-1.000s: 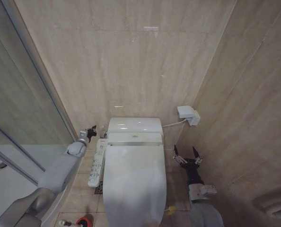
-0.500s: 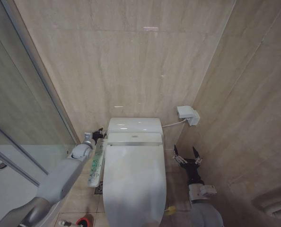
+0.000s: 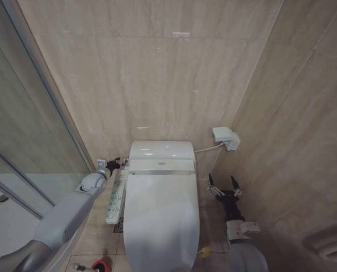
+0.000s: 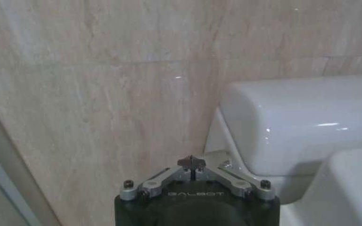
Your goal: Open the toilet lid, clean the toilet bowl with a toilet brush, close the toilet lid, and flush.
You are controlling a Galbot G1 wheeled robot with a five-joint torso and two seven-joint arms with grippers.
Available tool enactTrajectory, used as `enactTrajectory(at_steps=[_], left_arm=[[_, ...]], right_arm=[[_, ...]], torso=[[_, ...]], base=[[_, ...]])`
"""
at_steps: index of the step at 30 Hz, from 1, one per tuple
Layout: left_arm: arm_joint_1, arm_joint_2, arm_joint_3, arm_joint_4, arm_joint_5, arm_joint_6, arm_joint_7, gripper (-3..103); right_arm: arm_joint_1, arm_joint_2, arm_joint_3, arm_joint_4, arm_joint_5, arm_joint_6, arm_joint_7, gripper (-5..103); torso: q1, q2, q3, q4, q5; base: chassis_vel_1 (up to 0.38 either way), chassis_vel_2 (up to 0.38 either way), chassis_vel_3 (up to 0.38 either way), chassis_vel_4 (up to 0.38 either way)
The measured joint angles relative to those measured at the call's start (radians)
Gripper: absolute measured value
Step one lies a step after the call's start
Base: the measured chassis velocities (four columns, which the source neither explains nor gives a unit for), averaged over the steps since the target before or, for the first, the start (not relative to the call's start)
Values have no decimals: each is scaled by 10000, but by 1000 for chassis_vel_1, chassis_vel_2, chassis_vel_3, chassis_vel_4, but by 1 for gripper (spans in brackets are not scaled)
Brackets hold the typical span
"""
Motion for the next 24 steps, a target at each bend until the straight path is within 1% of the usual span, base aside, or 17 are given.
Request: enactTrajectory(at_steps=[2,5,6,8,9,10,11,15,24], left_arm=[[-55,24,-3,61,-112,40,74,0],[-293,95,22,378,-444,112,515,0],[-293,95,22,378,-444,112,515,0],[-461,58,68,720,-587,-33,878,0],[-461,58,68,720,-587,-33,878,0],[-560,-2,90,902,-610,-59,1067,0],[-612,-53,102,976,-664,-59,1122,0],[-662,-288,152,994,-842,17,1043,0],[-685,-607,191,1361,-744,102,838,0]], right_arm=[[0,0,0,0,0,0,0,100],[0,0,0,-1,0,0,1,100],[0,0,0,-1,0,0,1,100],[0,0,0,-1,0,0,0,100],[0,0,0,-1,0,0,0,100],[0,0,0,-1,0,0,0,100],[0,0,0,0,0,0,0,100],[0,0,0,0,0,0,0,100],[0,0,0,-1,0,0,0,100]], torso=[[0,0,0,0,0],[0,0,0,0,1],[0,0,0,0,1],[0,0,0,1,0],[0,0,0,1,0],[0,0,0,0,0],[0,0,0,1,0],[0,0,0,-1,1],[0,0,0,0,1]], base=[[0,0,0,0],[0,0,0,0],[0,0,0,0],[0,0,0,0],[0,0,0,0],[0,0,0,0],[0,0,0,0],[0,0,0,0],[0,0,0,0]])
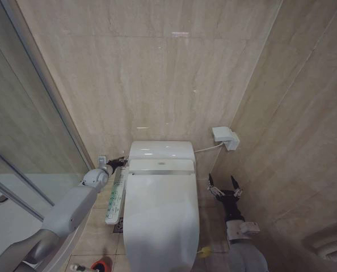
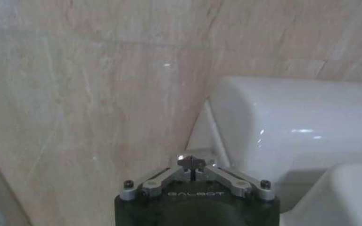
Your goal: Open the toilet lid, clean the toilet bowl with a toilet brush, close the toilet lid, and flush.
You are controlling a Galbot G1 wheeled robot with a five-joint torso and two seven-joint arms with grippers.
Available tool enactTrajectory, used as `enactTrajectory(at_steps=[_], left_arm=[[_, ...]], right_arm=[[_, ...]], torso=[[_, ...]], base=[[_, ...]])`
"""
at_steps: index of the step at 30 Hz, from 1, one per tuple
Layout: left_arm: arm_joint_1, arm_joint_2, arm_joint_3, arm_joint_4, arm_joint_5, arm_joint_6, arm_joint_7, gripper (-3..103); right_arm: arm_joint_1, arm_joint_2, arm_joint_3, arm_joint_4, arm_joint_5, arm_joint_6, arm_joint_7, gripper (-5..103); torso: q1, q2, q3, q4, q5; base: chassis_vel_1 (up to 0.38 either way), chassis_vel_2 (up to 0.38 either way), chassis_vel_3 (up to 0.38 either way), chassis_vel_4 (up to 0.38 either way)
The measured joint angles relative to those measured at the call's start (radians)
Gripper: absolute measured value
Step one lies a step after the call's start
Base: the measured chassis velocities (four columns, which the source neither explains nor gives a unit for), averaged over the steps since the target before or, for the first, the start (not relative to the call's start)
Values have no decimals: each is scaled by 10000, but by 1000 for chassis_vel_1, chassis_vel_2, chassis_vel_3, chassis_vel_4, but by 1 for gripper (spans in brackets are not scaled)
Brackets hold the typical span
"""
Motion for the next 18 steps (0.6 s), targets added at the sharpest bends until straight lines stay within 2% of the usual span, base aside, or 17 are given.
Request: enactTrajectory(at_steps=[10,14,18], left_arm=[[-22,-61,-86,279,-188,162,167,0],[-172,-255,-31,653,-214,-195,614,0],[-188,-397,-4,708,-181,-257,752,0]], right_arm=[[0,0,0,0,0,0,1,100],[0,0,0,0,0,0,0,100],[0,0,0,0,0,0,1,100]], torso=[[-1,1,-1,3,2],[-1,1,-1,0,2],[-1,1,-1,0,2]], base=[[0,0,0,0],[0,0,0,0],[0,0,0,0]])
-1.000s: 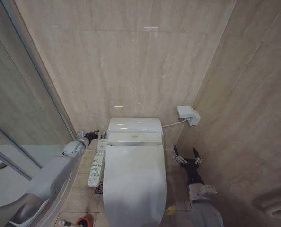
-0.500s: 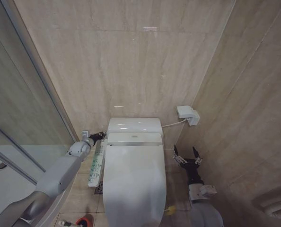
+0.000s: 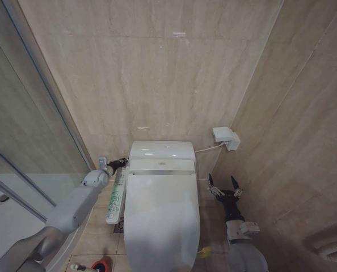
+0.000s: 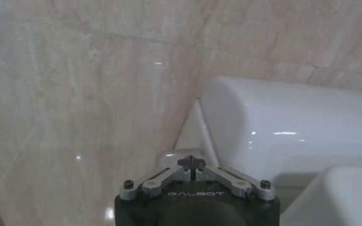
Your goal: Open the toilet lid, clean the toilet bowl with a toilet brush, close the toilet lid, and flush.
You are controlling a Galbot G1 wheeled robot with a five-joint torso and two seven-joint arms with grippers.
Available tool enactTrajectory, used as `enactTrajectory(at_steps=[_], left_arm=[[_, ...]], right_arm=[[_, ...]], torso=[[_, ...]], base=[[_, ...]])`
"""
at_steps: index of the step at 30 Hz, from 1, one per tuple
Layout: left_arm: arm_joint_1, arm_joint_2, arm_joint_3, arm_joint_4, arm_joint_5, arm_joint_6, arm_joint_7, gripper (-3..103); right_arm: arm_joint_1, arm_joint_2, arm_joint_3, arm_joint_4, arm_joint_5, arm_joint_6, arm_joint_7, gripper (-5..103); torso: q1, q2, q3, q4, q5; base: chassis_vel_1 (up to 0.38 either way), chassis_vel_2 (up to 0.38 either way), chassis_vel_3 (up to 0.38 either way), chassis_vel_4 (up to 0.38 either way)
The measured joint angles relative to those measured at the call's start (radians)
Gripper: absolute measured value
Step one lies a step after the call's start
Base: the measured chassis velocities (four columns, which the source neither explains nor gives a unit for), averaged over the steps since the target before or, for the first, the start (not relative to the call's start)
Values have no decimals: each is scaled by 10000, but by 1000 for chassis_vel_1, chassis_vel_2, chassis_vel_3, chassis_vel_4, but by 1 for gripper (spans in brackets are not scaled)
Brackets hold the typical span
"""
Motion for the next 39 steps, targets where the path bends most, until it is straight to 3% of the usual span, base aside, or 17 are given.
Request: enactTrajectory(at_steps=[5,12,19,24,27,32,34,36,37,39], left_arm=[[28,-72,-18,11,-12,91,68,0],[315,8,-110,-227,-255,678,-149,0],[336,73,-141,-99,-183,585,-109,0],[105,136,-37,68,271,246,-80,0],[-93,261,42,91,990,-11,-77,0],[-119,343,49,45,1317,-264,-78,0],[-73,360,49,35,1755,-712,-78,0],[-47,453,-156,107,2254,-1335,-566,0],[-47,453,-156,107,2254,-1335,-566,0],[127,453,-101,-47,2353,-1407,-740,0]], right_arm=[[0,0,0,0,0,0,0,100],[1,1,0,1,0,2,-2,100],[0,0,1,0,0,0,0,100],[0,0,1,0,0,0,0,100],[0,0,1,0,0,0,1,100],[-1,0,1,0,0,0,0,100],[0,0,1,0,0,0,0,100],[-4,2,-7,1,-3,-2,-8,100],[-4,2,-7,1,-3,-2,-8,100],[1,0,-1,2,1,0,0,100]], torso=[[-1,0,-1,-1,2],[-2,4,-2,-11,1],[-5,7,-4,-8,0],[-7,5,0,-8,-11],[-4,-1,6,-8,-20],[0,-3,8,-6,-18],[1,-4,8,-2,-13],[11,-8,3,27,39],[11,-8,3,27,39],[18,-12,9,30,-25]], base=[[0,0,0,0],[0,0,0,0],[0,0,0,0],[0,0,0,0],[-2,-18,-4,5],[-1,-11,-2,3],[0,0,0,0],[3,61,19,10],[7,123,37,19],[22,117,120,-25]])
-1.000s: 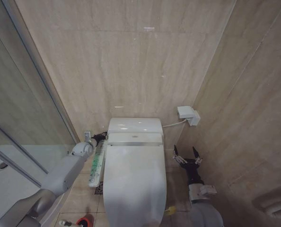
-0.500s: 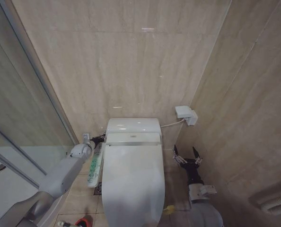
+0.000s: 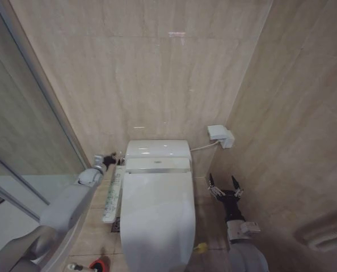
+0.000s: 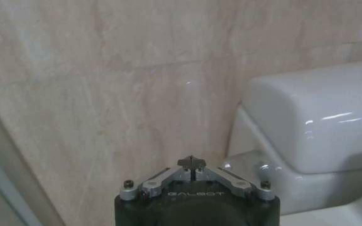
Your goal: Open the toilet lid, clean the toilet bowl with a toilet brush, close the toilet lid, and flush.
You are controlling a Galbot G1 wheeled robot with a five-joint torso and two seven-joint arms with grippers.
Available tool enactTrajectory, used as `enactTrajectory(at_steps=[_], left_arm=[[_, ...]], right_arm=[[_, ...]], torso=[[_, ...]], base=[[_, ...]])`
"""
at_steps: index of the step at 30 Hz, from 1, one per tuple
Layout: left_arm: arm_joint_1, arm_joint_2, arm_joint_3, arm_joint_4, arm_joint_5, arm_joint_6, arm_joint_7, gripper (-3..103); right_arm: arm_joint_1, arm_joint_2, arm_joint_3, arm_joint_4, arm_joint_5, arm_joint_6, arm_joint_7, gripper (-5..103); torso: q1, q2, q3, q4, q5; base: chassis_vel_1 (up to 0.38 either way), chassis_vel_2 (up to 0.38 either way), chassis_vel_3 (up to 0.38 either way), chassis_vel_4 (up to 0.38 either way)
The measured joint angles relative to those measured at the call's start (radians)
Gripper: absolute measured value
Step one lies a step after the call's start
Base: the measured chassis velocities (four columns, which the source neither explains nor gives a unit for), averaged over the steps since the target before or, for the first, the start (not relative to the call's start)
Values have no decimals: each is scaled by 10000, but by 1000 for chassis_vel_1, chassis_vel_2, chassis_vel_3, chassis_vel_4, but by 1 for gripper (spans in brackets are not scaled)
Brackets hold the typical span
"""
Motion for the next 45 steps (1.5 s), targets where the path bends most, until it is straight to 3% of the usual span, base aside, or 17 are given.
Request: enactTrajectory(at_steps=[1,2,4,5,7,9,22,30,45], left_arm=[[0,0,0,0,0,0,0,0],[23,4,2,-87,48,-6,-10,0],[29,31,-9,-142,114,-44,-14,0],[29,31,-9,-142,114,-44,-14,0],[20,-2,14,-138,140,-245,42,0],[-44,-19,34,-111,145,-450,112,0],[-231,-244,145,146,-202,-666,547,0],[-122,-396,242,131,-1146,-209,702,0],[152,-293,110,63,-1200,302,674,0]], right_arm=[[0,0,0,0,0,0,0,100],[4,1,-1,0,0,0,0,100],[6,1,-2,0,0,0,-1,100],[6,1,-2,0,0,0,-1,100],[-3,-1,3,0,0,0,1,100],[-3,0,3,0,0,0,0,100],[0,0,0,0,-1,0,0,100],[-1,0,1,0,-1,0,-1,100],[0,0,1,0,-1,0,-1,100]], torso=[[0,0,0,0,0],[3,0,0,-19,7],[-5,2,-5,-17,46],[-5,2,-5,-17,46],[-10,5,-5,-33,10],[-17,8,-9,-32,32],[-16,10,-8,-28,24],[-16,10,-8,-30,23],[-17,11,-9,-30,24]], base=[[14,111,120,-4],[14,103,32,-4],[10,71,13,-59],[10,40,-5,-59],[0,0,0,0],[-15,-76,-23,18],[0,-6,0,3],[0,0,0,0],[0,0,0,0]])
